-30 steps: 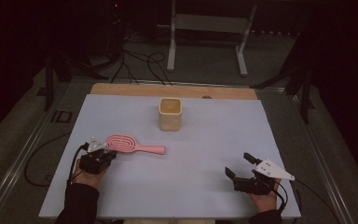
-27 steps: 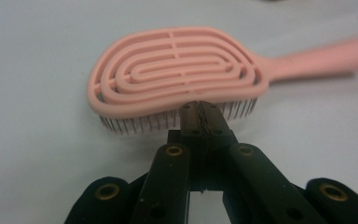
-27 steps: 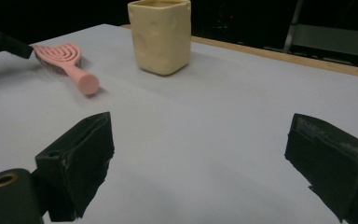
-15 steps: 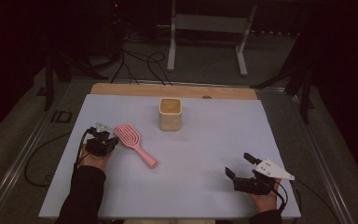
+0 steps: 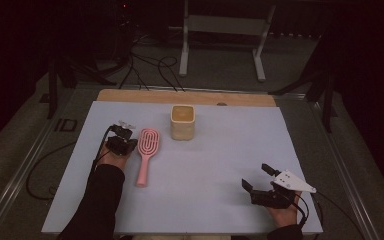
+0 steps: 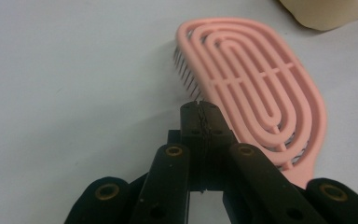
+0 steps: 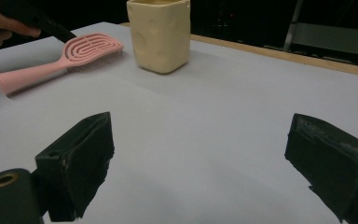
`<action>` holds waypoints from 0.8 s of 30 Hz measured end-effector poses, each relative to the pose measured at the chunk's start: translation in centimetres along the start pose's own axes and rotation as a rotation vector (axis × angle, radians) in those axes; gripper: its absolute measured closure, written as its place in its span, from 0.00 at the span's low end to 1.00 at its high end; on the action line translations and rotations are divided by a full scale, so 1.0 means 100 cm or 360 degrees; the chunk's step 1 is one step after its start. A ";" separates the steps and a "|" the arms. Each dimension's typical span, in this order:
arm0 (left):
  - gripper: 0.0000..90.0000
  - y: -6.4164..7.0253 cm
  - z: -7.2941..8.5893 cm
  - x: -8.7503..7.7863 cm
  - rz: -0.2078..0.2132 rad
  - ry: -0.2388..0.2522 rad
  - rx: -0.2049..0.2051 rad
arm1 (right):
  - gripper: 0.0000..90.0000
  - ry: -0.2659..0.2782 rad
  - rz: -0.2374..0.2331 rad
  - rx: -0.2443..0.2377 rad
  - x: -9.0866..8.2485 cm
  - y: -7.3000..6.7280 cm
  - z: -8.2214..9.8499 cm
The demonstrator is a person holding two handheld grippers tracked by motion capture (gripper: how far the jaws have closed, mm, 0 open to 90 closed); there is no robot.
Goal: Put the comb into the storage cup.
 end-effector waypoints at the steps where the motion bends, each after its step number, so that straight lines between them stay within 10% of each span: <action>1: 1.00 0.002 -0.001 0.000 -0.0005 -0.0009 0.0012 | 0.09 0.0000 -0.0001 0.0000 0.000 0.000 0.000; 24: 1.00 0.015 -0.004 -0.001 0.0036 -0.0016 0.0177 | 0.09 -0.0007 -0.0005 -0.0005 0.001 -0.001 0.000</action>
Point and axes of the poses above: each handheld gripper's, and its own axes: x roughly forward along the jaws, z roughly out of its underside, y roughly to its right, the point moved 4 cm from there along x, roughly forward along the jaws, and after that the axes turned 14 degrees about -y, right-handed, at the moved point
